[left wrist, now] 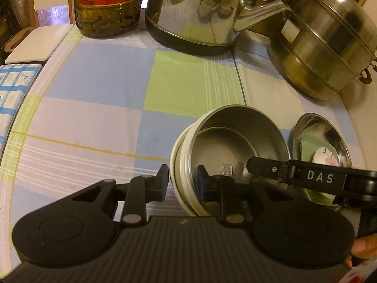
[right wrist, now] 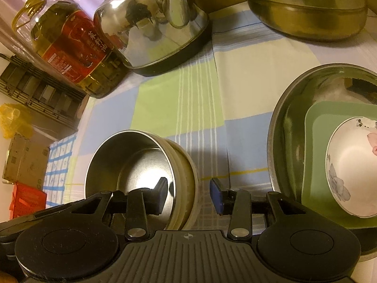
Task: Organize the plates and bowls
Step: 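Lift the bowl stack and carry it toward the steel plate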
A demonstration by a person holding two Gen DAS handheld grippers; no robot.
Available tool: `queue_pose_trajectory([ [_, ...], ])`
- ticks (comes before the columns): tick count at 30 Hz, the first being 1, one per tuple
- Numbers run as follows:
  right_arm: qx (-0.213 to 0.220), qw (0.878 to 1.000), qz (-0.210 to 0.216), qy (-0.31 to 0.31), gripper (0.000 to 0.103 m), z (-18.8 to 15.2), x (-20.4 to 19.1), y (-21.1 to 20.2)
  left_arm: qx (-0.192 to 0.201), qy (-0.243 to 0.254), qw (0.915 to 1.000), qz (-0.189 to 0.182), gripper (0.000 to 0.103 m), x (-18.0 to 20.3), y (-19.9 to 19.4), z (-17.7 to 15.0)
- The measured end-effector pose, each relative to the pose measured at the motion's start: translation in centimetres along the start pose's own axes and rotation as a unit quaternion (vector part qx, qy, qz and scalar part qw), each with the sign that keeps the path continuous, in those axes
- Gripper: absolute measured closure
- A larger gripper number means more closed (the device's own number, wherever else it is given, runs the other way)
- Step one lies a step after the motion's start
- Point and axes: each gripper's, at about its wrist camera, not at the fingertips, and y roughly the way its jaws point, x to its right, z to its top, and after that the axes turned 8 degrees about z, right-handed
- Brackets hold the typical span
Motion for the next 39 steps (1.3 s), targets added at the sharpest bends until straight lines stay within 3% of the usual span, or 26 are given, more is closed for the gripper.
queue_pose_trajectory([
  [4,0.0,1.0,-0.003,-0.001,0.063,-0.1,-0.1,0.2,0.001,0.0,1.0,-0.003,0.08,0.0,0.3,0.0],
  [6,0.003,1.0,0.004,0.001,0.07,-0.2,0.0,0.3,0.001,0.0,1.0,-0.005,0.081,-0.1,0.3,0.0],
  [13,0.0,1.0,-0.001,0.003,0.076,-0.2,-0.1,-0.1,0.002,0.003,1.0,-0.005,0.081,-0.2,0.1,-0.1],
  [22,-0.009,1.0,-0.017,0.011,0.077,-1.7,-0.3,-1.4,-0.014,0.012,0.9998,-0.011,0.081,0.4,-0.8,-1.5],
  [39,0.009,0.996,-0.066,0.063,0.077,-7.9,2.8,-11.2,-0.035,0.074,0.9944,-0.067,0.081,7.0,-5.0,-7.7],
])
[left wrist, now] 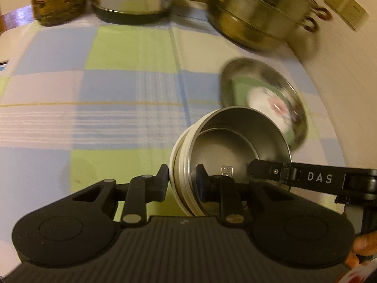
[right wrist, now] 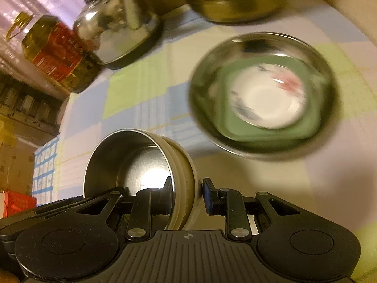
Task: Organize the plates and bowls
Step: 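Lift the bowl stack and carry it toward the steel plate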
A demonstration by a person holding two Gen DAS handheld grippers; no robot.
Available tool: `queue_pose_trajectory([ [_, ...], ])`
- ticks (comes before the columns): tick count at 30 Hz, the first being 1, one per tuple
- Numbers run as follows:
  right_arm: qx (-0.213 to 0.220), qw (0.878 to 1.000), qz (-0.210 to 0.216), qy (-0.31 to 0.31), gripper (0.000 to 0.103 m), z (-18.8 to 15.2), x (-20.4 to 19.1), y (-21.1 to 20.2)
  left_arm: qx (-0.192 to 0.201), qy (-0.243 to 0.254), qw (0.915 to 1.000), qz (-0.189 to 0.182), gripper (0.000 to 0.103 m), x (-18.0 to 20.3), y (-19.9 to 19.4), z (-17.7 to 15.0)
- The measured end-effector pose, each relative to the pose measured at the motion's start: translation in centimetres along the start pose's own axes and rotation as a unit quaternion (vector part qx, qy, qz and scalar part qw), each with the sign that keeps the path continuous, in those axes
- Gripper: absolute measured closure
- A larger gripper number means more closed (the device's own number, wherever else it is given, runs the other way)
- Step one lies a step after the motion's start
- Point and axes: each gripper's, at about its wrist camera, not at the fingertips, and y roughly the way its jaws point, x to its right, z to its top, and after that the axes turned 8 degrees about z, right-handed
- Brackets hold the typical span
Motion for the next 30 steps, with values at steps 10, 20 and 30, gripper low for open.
queue_pose_trajectory([
  [10,0.01,0.998,-0.038,0.043,0.077,-2.2,5.0,-4.4,-0.021,0.035,0.9987,-0.031,0.081,5.9,0.7,-2.8],
  [20,0.015,0.999,-0.039,0.015,0.077,-2.5,6.8,-6.0,-0.011,0.026,0.9994,-0.022,0.081,8.2,0.4,-4.0],
  [30,0.03,0.997,-0.029,-0.071,0.077,-2.9,6.4,-6.9,0.021,0.016,0.9997,-0.001,0.084,8.7,-0.5,-4.5],
])
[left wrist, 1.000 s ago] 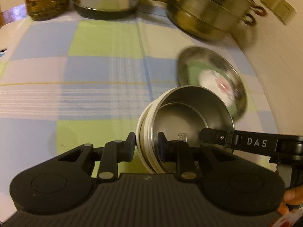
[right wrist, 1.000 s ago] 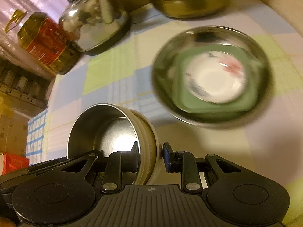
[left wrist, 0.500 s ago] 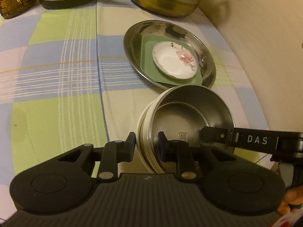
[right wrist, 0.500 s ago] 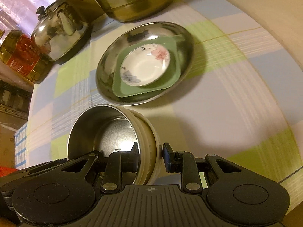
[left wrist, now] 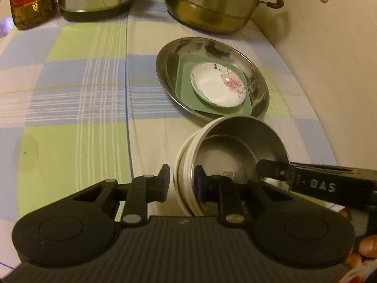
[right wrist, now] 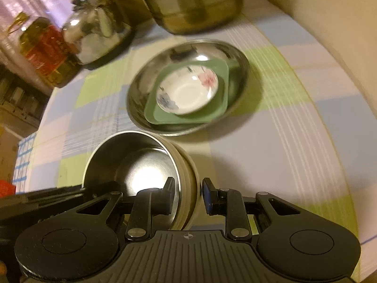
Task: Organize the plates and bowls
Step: 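Lift the bowl stack and carry it toward the steel plate, then move the held bowl stack over the floral dish on the plate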
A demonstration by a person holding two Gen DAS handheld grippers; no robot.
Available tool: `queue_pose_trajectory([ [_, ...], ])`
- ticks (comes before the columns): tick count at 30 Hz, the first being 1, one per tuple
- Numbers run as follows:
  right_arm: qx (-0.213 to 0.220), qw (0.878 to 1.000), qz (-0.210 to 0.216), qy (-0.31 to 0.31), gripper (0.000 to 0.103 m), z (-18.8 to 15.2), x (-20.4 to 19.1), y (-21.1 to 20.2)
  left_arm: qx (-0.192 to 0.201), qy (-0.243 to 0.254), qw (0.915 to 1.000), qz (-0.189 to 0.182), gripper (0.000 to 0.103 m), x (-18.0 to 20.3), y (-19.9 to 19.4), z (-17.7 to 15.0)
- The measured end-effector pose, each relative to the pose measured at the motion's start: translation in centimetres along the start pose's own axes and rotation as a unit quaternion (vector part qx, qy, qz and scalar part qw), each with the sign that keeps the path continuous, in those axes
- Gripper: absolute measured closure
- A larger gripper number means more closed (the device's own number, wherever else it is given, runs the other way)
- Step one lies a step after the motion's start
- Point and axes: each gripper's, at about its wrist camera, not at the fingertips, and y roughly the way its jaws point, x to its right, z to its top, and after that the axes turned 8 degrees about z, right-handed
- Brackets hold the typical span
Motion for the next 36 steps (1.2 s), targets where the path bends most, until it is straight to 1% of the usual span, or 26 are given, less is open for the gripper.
queue_pose_trajectory([
  [3,0.014,1.0,0.009,-0.021,0.077,-0.1,-0.3,-0.8,0.005,-0.007,1.0,0.005,0.084,0.1,-0.4,-0.2],
  [7,0.031,0.999,0.028,-0.019,0.078,-0.3,0.2,-1.7,0.016,-0.003,0.9996,0.021,0.084,0.5,-1.0,-0.6],
  [9,0.036,0.998,0.036,-0.02,0.078,-0.3,0.4,-2.0,0.022,-0.002,0.9995,0.023,0.087,0.7,-1.3,-0.8],
  [10,0.038,0.998,0.04,-0.02,0.084,-0.2,0.5,-2.2,0.024,-0.001,0.9994,0.023,0.089,0.8,-1.4,-0.9],
  [11,0.038,0.998,0.045,-0.018,0.092,-0.2,0.6,-2.3,0.026,-0.001,0.9994,0.023,0.092,0.9,-1.5,-0.9],
  [14,0.032,0.998,0.054,-0.009,0.092,0.2,0.9,-2.3,0.027,-0.001,0.9993,0.027,0.095,1.3,-1.7,-1.0],
  [17,0.024,0.997,0.065,0.017,0.092,0.6,1.5,-2.2,0.025,-0.007,0.9991,0.032,0.095,1.4,-1.7,-0.9],
  [20,0.008,0.995,0.076,0.058,0.092,1.4,2.3,-2.1,0.018,-0.021,0.9992,0.03,0.095,1.2,-1.7,-0.7],
  [23,-0.015,0.99,0.089,0.11,0.091,2.3,3.4,-1.8,0.017,-0.026,0.9989,0.034,0.096,1.1,-1.8,-0.3],
  [26,-0.033,0.985,0.096,0.141,0.09,2.9,4.1,-1.6,0.014,-0.03,0.9987,0.038,0.096,1.2,-1.8,-0.1],
  [27,-0.036,0.985,0.095,0.139,0.09,3.1,4.1,-1.6,0.014,-0.032,0.9987,0.038,0.096,1.2,-1.8,-0.1],
  [32,-0.028,0.994,0.072,0.073,0.09,2.9,2.4,-1.9,0.011,-0.031,0.9985,0.043,0.095,1.4,-1.7,-0.5],
  [34,-0.02,0.997,0.062,0.047,0.09,2.3,1.7,-2.0,0.009,-0.035,0.9984,0.044,0.092,1.2,-1.6,-0.6],
  [36,-0.018,0.999,0.039,0.021,0.084,1.8,1.0,-2.0,0.006,-0.032,0.9984,0.047,0.089,1.0,-1.4,-0.5],
])
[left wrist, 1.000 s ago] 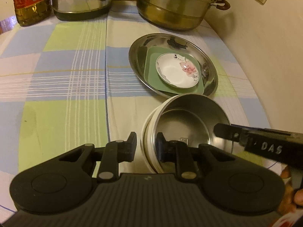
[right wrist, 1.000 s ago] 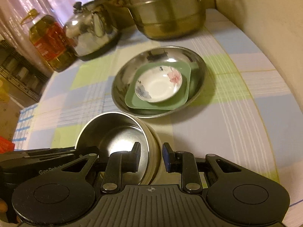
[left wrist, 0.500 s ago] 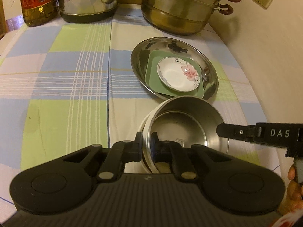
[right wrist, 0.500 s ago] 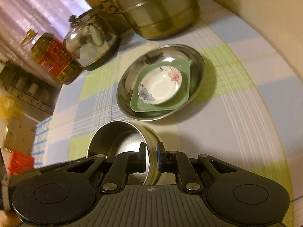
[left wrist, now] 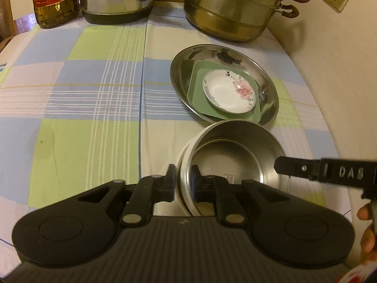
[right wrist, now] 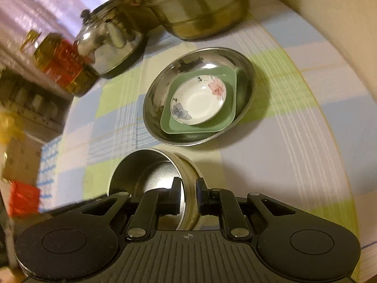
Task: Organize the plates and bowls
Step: 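Move the held bowl stack over the floral dish on the plate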
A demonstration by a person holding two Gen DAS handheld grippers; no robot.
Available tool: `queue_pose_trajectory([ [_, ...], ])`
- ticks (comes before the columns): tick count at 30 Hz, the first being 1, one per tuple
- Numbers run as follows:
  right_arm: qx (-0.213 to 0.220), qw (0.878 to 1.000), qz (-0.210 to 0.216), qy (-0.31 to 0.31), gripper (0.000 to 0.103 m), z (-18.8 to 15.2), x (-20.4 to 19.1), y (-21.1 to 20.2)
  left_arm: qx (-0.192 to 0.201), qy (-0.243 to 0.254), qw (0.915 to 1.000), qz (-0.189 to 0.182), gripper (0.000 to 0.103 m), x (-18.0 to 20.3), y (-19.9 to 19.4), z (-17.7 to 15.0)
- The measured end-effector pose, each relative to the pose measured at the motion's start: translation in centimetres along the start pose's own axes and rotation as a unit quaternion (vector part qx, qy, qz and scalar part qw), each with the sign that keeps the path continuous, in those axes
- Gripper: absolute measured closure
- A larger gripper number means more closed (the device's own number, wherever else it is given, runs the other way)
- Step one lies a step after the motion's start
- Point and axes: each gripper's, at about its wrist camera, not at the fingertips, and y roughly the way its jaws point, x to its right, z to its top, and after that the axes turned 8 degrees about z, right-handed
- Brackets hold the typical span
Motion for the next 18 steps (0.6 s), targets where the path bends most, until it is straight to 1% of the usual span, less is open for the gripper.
queue_pose_trajectory([
  [1,0.004,1.0,-0.008,-0.007,0.074,-0.4,-0.2,0.0,-0.002,0.0,1.0,0.0,0.088,-0.1,0.2,0.0],
  [2,0.008,1.0,-0.013,-0.01,0.068,-0.7,-0.3,0.1,-0.004,0.001,1.0,-0.003,0.088,-0.2,0.4,0.0],
  [5,0.005,1.0,-0.016,-0.006,0.068,-1.7,-0.4,0.8,-0.016,0.004,0.9998,-0.009,0.088,-0.4,1.0,-0.1],
  [8,0.009,0.999,-0.033,-0.003,0.068,-2.3,-0.5,1.6,-0.023,0.007,0.9995,-0.019,0.087,-0.6,1.5,-0.1],
  [12,0.01,0.999,-0.03,0.018,0.068,-2.7,-0.3,2.1,-0.026,0.015,0.9991,-0.031,0.086,-0.8,1.8,0.1],
  [13,0.011,0.999,-0.031,0.021,0.069,-2.7,-0.3,2.1,-0.027,0.017,0.9989,-0.035,0.086,-0.9,1.8,0.1],
  [14,0.014,0.999,-0.029,0.027,0.074,-2.7,-0.2,2.2,-0.028,0.019,0.9987,-0.038,0.086,-1.0,1.9,0.1],
  [18,0.016,0.998,-0.03,0.044,0.076,-2.5,0.1,2.1,-0.032,0.028,0.998,-0.047,0.085,-1.0,2.0,0.3],
])
